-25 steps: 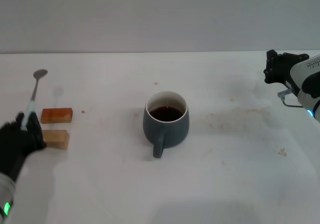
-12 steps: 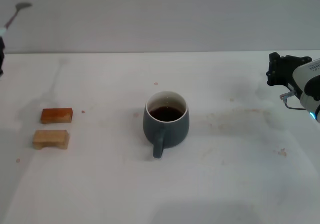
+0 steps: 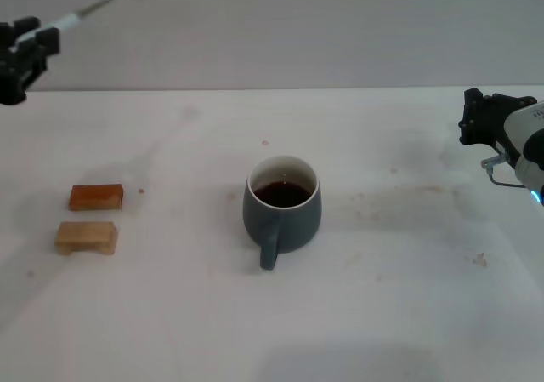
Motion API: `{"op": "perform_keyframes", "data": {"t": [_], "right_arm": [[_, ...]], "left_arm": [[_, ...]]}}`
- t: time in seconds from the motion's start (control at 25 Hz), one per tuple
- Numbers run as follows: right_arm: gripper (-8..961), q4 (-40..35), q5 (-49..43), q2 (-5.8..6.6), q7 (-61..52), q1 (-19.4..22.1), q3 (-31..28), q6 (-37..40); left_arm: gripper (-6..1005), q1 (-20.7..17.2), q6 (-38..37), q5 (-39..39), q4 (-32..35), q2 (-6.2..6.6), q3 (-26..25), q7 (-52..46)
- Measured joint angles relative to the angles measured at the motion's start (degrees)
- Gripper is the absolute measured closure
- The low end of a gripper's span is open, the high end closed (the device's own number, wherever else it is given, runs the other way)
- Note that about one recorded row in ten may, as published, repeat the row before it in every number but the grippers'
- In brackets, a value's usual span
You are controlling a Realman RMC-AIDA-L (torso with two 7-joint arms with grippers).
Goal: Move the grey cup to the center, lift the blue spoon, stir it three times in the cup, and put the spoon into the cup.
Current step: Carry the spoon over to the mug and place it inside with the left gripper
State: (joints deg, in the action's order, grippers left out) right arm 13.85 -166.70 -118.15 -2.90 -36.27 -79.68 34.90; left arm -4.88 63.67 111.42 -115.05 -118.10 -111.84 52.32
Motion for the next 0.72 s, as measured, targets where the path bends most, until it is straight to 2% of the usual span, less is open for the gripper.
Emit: {"op": "perform_keyframes", "data": {"t": [0.12, 0.24, 0.28, 0.32, 0.36, 0.4, 0.52, 0.56, 0.68, 0.72], "right_arm": [[952, 0.0, 0.0, -0.11, 0.0, 0.0, -0.1, 0.0], [952, 0.0, 0.0, -0.16, 0.0, 0.1, -0.1, 0.0], [952, -0.1, 0.0, -0.16, 0.0, 0.1, -0.1, 0.0], [952, -0.1, 0.0, -0.16, 0.0, 0.2, -0.1, 0.0], [952, -0.1, 0.0, -0.16, 0.0, 0.3, -0.1, 0.0], [952, 0.0, 0.0, -0.16, 0.0, 0.4, -0.1, 0.0], [952, 0.2, 0.0, -0.16, 0.0, 0.6, 0.0, 0.0], [952, 0.2, 0.0, -0.19, 0.0, 0.7, 0.0, 0.0], [952, 0.2, 0.0, -0.19, 0.0, 0.7, 0.0, 0.0], [952, 0.1, 0.0, -0.2, 0.0, 0.8, 0.0, 0.0]], "left_arm": [[826, 5.5, 10.2, 0.9, 0.2, 0.03, -4.2, -0.9], [826, 9.4, 16.7, 3.2, 0.2, 0.09, -6.3, -1.7], [826, 9.4, 16.7, 3.2, 0.2, 0.09, -6.3, -1.7], [826, 11.0, 19.2, 4.3, 0.1, 0.1, -7.0, -2.1], [826, 14.6, 24.6, 7.6, 0.1, 0.1, -7.6, -2.6], [826, 15.2, 25.6, 8.4, 0.1, 0.11, -7.6, -2.7], [826, 18.5, 29.7, 12.1, 0.4, 0.06, -6.5, -2.9], [826, 20.3, 31.5, 14.1, 1.1, 0.01, -4.4, -3.0], [826, 20.9, 31.9, 15.4, 1.5, -0.01, -2.9, -3.1], [826, 21.9, 32.1, 17.8, 2.2, -0.03, 0.1, -3.3]]}}
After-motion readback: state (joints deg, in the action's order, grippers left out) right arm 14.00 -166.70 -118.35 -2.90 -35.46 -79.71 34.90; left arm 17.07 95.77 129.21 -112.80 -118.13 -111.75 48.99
